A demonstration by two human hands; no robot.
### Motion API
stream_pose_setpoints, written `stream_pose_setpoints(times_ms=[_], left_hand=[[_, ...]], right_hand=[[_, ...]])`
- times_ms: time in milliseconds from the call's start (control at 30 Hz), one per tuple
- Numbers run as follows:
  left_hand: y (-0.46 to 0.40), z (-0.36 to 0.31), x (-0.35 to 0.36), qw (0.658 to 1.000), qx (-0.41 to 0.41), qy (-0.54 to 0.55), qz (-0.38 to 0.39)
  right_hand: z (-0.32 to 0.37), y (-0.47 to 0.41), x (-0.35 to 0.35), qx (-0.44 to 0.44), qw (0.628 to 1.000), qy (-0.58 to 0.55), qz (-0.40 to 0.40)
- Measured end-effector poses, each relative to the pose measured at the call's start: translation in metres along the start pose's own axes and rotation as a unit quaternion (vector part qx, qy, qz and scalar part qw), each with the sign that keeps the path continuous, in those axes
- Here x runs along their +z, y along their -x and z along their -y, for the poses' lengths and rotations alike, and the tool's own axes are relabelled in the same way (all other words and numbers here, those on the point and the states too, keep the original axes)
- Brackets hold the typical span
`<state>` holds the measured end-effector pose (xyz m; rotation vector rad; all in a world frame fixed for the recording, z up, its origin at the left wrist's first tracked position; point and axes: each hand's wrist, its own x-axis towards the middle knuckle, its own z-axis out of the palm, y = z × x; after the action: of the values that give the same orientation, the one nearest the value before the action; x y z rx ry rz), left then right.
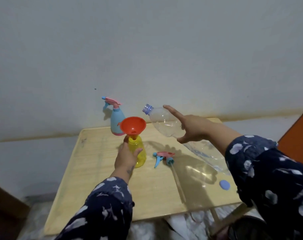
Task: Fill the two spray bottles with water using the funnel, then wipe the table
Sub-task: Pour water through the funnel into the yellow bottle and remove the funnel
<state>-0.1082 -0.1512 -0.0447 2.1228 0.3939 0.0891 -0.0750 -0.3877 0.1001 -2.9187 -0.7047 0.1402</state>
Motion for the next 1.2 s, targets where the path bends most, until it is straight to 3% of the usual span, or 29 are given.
stream_pose_setpoints(times_ms=[567,967,1200], left_hand=[[0.003,-0.005,-0.003,1.000,-0.004,-0.004,0.018],[0.008,-0.010,-0.006,1.000,-0.011,-0.007,0.018],[0.007,-0.007,-0.007,1.000,0.000,0.006,0.026]], right_hand=[[0.024,0.015,-0.023,0.014,0.990,0.134,0.033],[0.022,0.007,-0.026,-0.024,0.970,0.239,-0.028],[0.017,0.001,-0.029,-0.034,0.968,0.243,-0.055]])
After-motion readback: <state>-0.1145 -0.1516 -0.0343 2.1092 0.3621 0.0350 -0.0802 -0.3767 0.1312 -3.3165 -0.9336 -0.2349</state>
